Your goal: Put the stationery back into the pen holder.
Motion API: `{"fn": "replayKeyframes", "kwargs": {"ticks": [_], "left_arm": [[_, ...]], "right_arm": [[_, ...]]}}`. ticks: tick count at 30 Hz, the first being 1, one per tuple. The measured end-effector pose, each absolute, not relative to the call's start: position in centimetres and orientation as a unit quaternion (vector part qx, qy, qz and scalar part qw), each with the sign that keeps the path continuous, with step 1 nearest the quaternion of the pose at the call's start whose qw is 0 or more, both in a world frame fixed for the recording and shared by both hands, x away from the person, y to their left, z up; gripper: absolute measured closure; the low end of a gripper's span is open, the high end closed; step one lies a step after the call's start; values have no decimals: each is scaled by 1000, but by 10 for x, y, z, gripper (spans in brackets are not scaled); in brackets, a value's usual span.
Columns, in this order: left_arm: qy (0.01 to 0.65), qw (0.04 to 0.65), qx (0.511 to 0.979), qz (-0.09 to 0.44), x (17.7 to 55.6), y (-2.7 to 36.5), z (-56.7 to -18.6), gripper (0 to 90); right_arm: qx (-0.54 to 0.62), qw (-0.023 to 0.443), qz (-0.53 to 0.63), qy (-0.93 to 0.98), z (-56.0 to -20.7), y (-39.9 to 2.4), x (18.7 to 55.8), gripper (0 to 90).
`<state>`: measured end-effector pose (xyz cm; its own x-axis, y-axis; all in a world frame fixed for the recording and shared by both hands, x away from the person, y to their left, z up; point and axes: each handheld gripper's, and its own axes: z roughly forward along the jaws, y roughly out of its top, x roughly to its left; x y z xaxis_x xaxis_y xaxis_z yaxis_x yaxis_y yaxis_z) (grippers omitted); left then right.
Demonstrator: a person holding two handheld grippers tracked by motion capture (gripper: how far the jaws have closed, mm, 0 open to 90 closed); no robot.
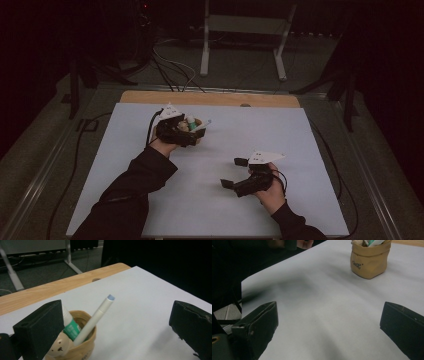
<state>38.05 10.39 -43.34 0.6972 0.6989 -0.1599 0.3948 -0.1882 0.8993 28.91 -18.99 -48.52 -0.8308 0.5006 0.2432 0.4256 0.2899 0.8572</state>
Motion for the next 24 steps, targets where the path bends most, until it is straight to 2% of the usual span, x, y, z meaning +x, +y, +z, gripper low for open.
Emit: {"fn": "replayKeyframes", "kwargs": {"ticks": [17, 24], "left_arm": [[305, 566, 764, 62, 360, 128, -427, 3], [285, 578, 763, 54, 344, 138, -428, 3]], "right_arm": [[294, 33, 521, 801, -487, -195, 291, 17], [290, 40, 522, 801, -484, -195, 290, 17]]}}
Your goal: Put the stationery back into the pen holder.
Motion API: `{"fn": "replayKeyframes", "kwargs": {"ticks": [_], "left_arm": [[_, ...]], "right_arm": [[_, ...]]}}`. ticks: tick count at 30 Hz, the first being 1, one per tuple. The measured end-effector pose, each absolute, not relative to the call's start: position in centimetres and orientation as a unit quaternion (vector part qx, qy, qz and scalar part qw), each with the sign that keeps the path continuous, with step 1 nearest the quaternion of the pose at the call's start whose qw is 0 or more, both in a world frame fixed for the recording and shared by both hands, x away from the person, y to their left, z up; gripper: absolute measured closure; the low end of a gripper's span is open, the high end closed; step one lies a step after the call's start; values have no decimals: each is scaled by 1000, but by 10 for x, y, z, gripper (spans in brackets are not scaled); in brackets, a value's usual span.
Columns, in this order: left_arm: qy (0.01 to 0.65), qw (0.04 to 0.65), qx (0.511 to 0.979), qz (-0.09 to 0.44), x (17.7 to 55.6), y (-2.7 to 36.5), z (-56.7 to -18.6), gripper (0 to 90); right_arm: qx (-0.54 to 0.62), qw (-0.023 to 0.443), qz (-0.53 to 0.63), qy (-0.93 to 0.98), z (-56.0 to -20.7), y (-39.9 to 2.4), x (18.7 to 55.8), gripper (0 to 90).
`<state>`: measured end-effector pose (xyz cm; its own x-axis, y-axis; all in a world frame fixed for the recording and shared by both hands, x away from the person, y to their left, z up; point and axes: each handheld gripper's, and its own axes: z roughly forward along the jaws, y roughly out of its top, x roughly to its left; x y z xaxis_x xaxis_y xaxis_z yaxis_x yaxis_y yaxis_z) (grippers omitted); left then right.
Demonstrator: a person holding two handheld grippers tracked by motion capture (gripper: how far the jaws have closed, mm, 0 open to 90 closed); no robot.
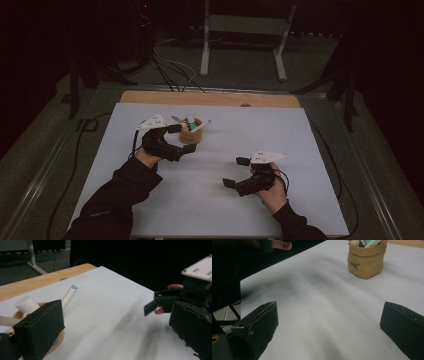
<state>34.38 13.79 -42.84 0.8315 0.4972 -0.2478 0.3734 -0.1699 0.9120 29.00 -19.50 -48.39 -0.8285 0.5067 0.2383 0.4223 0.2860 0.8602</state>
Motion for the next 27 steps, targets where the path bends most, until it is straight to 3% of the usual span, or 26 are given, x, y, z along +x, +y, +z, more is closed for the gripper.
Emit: {"fn": "replayKeyframes", "kwargs": {"ticks": [16, 27], "left_arm": [[264, 577, 772, 45, 308, 154, -453, 3], [253, 560, 786, 68, 285, 162, -481, 3]], "right_arm": [[291, 43, 521, 801, -485, -199, 287, 17], [291, 42, 517, 804, -490, -201, 286, 17]]}}
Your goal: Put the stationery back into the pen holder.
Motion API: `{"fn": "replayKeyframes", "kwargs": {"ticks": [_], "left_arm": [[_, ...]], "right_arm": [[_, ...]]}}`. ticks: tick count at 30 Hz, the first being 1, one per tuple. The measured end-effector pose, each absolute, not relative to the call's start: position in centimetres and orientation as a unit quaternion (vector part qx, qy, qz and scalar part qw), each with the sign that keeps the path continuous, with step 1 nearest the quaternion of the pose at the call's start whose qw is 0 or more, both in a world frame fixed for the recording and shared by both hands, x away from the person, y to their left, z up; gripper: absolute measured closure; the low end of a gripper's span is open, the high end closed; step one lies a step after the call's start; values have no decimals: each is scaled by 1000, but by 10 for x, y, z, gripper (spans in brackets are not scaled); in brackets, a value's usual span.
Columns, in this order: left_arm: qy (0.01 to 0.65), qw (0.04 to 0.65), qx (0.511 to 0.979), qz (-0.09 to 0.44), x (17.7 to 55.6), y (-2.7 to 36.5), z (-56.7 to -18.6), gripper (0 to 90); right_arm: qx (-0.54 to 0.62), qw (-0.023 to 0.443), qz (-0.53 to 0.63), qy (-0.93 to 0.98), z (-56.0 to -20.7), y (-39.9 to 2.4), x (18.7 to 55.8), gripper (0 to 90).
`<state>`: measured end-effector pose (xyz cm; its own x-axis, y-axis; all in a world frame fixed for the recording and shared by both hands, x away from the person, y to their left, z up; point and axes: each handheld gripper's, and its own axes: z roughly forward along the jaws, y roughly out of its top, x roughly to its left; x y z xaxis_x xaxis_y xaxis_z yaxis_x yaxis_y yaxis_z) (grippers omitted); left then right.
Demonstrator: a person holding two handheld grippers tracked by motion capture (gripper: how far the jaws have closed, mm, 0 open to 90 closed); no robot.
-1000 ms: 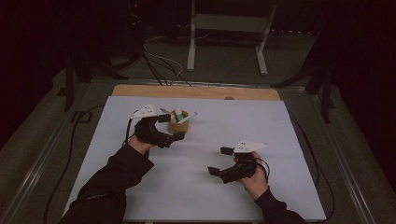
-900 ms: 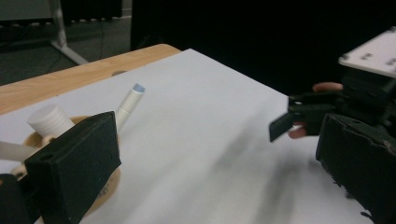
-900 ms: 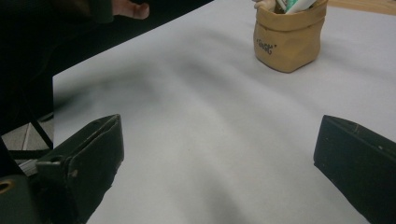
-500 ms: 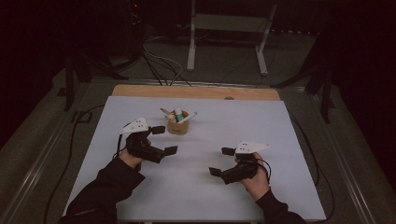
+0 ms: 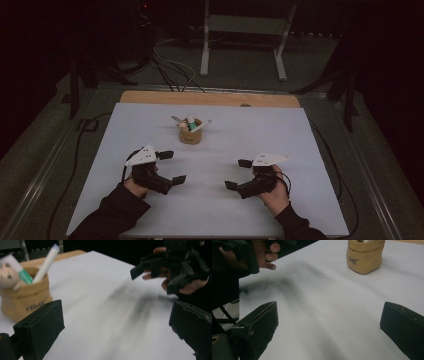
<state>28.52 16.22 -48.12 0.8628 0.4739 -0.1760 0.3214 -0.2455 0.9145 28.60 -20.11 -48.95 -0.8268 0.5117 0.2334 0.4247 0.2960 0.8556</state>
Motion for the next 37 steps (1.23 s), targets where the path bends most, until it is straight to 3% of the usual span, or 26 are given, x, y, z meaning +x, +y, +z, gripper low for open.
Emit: {"fn": "replayKeyframes", "kwargs": {"ticks": [11, 20, 37], "left_arm": [[261, 538, 799, 61, 261, 181, -503, 3], [266, 520, 806, 89, 243, 195, -507, 3], [276, 525, 800, 97, 241, 207, -507, 3]], "right_arm": [[276, 34, 520, 808, -494, -203, 282, 17], [268, 36, 520, 810, -502, -219, 273, 17], [286, 44, 508, 811, -514, -247, 266, 17]]}}
